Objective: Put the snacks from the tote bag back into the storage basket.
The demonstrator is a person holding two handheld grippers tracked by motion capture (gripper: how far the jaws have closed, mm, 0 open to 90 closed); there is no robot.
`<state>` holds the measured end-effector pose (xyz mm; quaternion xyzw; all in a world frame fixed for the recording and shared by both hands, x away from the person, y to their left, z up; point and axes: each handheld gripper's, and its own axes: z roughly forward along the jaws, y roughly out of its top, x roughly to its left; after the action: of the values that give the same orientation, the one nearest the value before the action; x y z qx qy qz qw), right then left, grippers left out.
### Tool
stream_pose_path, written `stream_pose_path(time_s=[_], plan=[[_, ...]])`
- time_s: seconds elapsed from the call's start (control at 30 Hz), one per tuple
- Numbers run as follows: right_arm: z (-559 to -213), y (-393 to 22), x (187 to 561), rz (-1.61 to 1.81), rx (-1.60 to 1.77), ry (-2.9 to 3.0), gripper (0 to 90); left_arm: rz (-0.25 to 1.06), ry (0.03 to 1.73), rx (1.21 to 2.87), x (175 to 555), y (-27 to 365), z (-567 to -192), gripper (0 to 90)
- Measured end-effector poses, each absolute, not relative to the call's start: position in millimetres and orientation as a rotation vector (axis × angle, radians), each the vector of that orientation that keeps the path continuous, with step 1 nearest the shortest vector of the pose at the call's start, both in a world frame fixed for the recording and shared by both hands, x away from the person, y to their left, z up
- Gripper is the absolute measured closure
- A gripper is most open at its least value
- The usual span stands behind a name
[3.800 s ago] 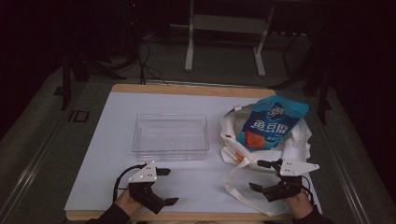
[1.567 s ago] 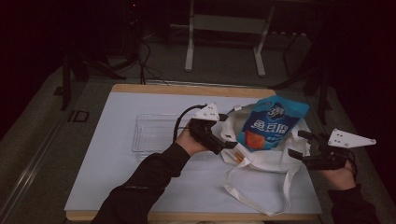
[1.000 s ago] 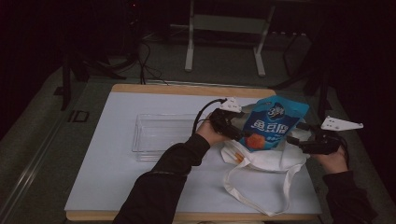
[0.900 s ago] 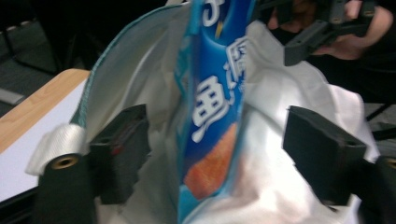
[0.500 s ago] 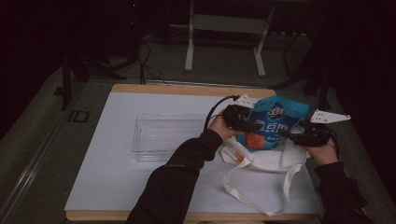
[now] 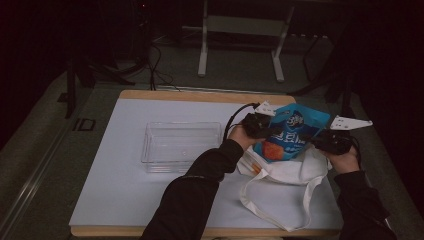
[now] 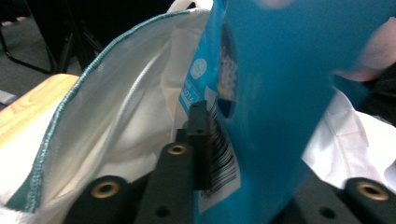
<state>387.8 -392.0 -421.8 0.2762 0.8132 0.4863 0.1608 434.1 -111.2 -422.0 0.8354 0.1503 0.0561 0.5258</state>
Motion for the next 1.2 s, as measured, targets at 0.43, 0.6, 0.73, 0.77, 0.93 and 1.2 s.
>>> stream_pose_path(time_s=[0.43, 0.6, 0.73, 0.77, 0.93, 1.2], plan=[[-407.9, -389.4, 388.0, 1.345, 0.783, 2.334, 88.2, 0.193, 0.343, 2.023, 429.9, -115.7, -402.9, 90.0], [-391.0, -390.7, 383.2, 1.365, 0.752, 2.315, 88.6, 0.207, 0.312, 2.005, 425.8, -113.5, -385.5, 90.0], [-379.4, -391.0, 380.2, 1.375, 0.730, 2.302, 88.8, 0.212, 0.302, 1.992, 422.8, -111.5, -374.3, 90.0], [-375.4, -390.9, 379.2, 1.378, 0.720, 2.297, 88.7, 0.213, 0.298, 1.987, 421.9, -110.7, -370.7, 90.0], [-358.1, -389.7, 374.5, 1.405, 0.691, 2.277, 88.9, 0.219, 0.284, 1.981, 417.7, -107.2, -352.8, 90.0], [-334.7, -384.4, 367.1, 1.434, 0.636, 2.265, 89.0, 0.232, 0.249, 1.970, 408.1, -95.9, -328.0, 90.0]])
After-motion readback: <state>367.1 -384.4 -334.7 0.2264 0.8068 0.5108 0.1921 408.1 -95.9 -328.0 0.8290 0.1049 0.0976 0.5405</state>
